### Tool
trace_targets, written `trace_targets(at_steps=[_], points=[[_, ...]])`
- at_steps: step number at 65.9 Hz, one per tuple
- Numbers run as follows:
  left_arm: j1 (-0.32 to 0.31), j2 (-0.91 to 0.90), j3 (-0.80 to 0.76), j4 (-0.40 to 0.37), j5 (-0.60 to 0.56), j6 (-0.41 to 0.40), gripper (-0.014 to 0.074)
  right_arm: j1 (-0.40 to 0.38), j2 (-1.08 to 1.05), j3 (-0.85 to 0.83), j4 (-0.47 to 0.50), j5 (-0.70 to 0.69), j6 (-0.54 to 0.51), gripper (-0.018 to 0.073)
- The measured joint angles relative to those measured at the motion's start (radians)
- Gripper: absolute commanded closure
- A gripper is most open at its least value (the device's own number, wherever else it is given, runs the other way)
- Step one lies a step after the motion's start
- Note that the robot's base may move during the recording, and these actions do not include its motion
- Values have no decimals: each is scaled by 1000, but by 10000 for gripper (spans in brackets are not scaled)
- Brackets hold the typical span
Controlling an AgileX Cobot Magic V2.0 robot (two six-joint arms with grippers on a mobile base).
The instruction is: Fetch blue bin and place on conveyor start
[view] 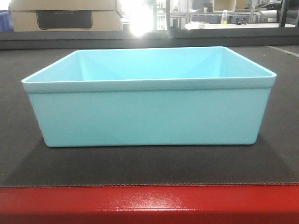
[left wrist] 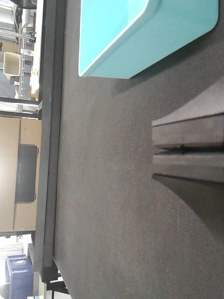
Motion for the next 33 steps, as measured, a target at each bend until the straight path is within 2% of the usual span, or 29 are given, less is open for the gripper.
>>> trace_targets(at_steps=[12,19,33], points=[[0,0,0,0,0,0,707,-2,0,2,0,-3,-2,720],[0,0,0,0,0,0,707,-29,-7,36,-1,-37,-7,720],[0,0,0,0,0,0,707,-59,-113,270,21,-242,-69,720]])
